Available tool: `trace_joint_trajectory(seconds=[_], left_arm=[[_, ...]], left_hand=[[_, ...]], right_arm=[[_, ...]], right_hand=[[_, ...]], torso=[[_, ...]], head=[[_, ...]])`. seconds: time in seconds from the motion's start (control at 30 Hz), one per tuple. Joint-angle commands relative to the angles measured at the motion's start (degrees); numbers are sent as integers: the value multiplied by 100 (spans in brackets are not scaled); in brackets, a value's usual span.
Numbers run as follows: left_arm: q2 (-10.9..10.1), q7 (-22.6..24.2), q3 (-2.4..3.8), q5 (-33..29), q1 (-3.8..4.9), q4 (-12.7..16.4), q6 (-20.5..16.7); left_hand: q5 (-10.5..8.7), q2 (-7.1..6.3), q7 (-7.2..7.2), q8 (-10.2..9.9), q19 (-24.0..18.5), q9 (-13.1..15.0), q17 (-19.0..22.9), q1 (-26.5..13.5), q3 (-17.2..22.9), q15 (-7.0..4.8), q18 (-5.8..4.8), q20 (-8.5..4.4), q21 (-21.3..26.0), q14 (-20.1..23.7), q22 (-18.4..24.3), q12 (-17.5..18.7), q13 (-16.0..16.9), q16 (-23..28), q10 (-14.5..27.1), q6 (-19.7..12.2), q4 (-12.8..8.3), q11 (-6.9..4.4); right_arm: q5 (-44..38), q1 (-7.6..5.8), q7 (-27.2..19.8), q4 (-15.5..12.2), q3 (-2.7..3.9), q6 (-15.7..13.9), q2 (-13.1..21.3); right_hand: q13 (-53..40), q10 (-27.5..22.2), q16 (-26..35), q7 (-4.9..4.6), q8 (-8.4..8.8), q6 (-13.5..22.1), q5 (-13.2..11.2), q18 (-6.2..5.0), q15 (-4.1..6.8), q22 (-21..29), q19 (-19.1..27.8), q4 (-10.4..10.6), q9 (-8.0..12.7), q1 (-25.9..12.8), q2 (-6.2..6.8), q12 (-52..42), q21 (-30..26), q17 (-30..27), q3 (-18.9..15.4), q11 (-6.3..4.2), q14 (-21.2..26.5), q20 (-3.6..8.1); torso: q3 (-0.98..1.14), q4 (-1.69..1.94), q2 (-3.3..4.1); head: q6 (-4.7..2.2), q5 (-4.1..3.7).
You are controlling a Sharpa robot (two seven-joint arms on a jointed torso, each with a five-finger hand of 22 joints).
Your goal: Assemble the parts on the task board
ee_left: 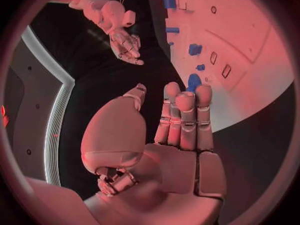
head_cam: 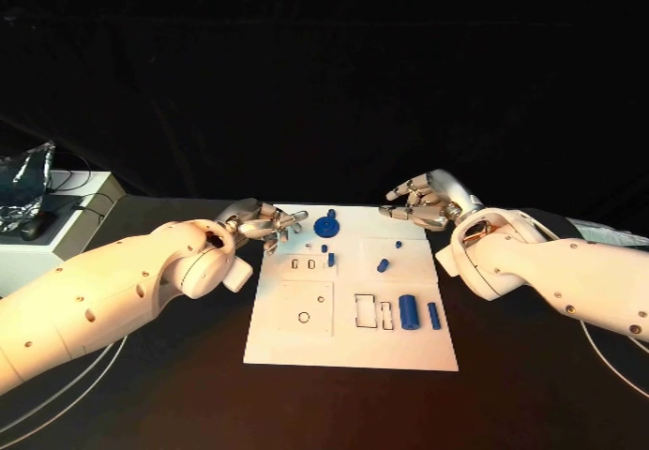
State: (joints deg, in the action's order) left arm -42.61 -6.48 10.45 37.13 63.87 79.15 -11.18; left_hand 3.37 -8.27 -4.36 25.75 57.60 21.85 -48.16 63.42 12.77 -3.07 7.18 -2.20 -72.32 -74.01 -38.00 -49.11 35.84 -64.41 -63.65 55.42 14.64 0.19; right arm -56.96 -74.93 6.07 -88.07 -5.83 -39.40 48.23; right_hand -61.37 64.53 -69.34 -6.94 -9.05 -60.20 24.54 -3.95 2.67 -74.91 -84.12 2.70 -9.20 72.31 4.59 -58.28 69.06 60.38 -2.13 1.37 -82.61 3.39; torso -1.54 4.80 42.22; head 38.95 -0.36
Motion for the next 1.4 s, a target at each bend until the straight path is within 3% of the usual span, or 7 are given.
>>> trace_joint_trajectory(seconds=[0.03,0.17,0.37,0.47,0.6,0.83,1.4], left_arm=[[199,-1031,-70,1159,140,-170,718],[492,-1561,-238,1593,327,-413,1007],[937,-2135,-507,1998,575,-768,1301],[1102,-2282,-561,2113,636,-912,1404],[1286,-2394,-594,2180,682,-1078,1542],[1505,-2460,-611,2215,724,-1239,1744],[1740,-2499,-616,2231,755,-1446,2059]], left_hand=[[-4,-115,30,104,188,226,-196,-48,4,-16,27,2,-150,-109,-321,-86,63,-152,-49,-46,141,-45],[-13,-203,51,118,377,532,-450,-150,-15,-29,18,8,-300,-211,-708,-163,179,-309,-50,-79,176,-58],[-10,-220,106,122,674,900,-807,-130,53,-70,-25,-23,-479,-381,-1242,-188,242,-502,-161,-20,171,-108],[-7,-227,155,191,793,1119,-939,-131,173,-103,-42,-39,-531,-462,-1425,-207,282,-569,-206,36,170,-146],[-9,-268,157,117,818,1357,-1009,-189,478,-105,-50,-47,-507,-481,-1512,-176,342,-546,-214,37,141,-149],[-13,-288,149,-50,829,1563,-1067,-204,586,-98,-60,-45,-443,-480,-1650,-124,391,-507,-209,65,105,-141],[-14,-312,156,-130,859,1627,-1100,-183,546,-98,-63,-40,-411,-484,-1766,-114,413,-508,-213,116,103,-144]], right_arm=[[575,-30,-307,55,2,245,52],[644,-51,-285,119,2,309,99],[676,-61,-233,192,2,385,114],[674,-63,-185,212,2,435,112],[668,-65,-156,236,2,463,105],[655,-73,-123,259,2,472,98],[639,-85,-86,276,2,488,82]], right_hand=[[-27,19,-22,7,58,45,39,-23,21,-961,-194,-36,-80,-17,-73,-20,25,18,-15,-15,-3,28],[-46,31,-24,1,82,59,82,-22,20,-962,-194,-36,-91,-25,-72,-34,32,24,-20,-12,-4,27],[-98,44,-39,-11,148,53,132,-23,13,-967,-200,-51,-131,-26,-73,-63,54,47,-26,-5,-7,20],[-114,55,-47,-12,164,64,134,-23,11,-967,-199,-48,-135,-33,-73,-75,56,59,-28,-2,-9,19],[-116,51,-47,-15,176,70,137,-23,9,-967,-199,-44,-138,-39,-69,-72,56,61,-29,0,-8,18],[-126,55,-52,-15,184,60,168,-24,9,-967,-198,-47,-148,-34,-68,-76,57,68,-25,0,-9,16],[-137,55,-50,-14,212,51,174,-27,8,-966,-197,-43,-171,-43,-69,-67,56,74,-27,0,-8,13]], torso=[[51,-49,-60],[85,-59,-86],[112,-78,-102],[124,-92,-96],[111,-86,-94],[102,-82,-81],[74,-70,-82]], head=[[39,47],[56,67],[100,90],[111,90],[124,81],[138,68],[164,40]])
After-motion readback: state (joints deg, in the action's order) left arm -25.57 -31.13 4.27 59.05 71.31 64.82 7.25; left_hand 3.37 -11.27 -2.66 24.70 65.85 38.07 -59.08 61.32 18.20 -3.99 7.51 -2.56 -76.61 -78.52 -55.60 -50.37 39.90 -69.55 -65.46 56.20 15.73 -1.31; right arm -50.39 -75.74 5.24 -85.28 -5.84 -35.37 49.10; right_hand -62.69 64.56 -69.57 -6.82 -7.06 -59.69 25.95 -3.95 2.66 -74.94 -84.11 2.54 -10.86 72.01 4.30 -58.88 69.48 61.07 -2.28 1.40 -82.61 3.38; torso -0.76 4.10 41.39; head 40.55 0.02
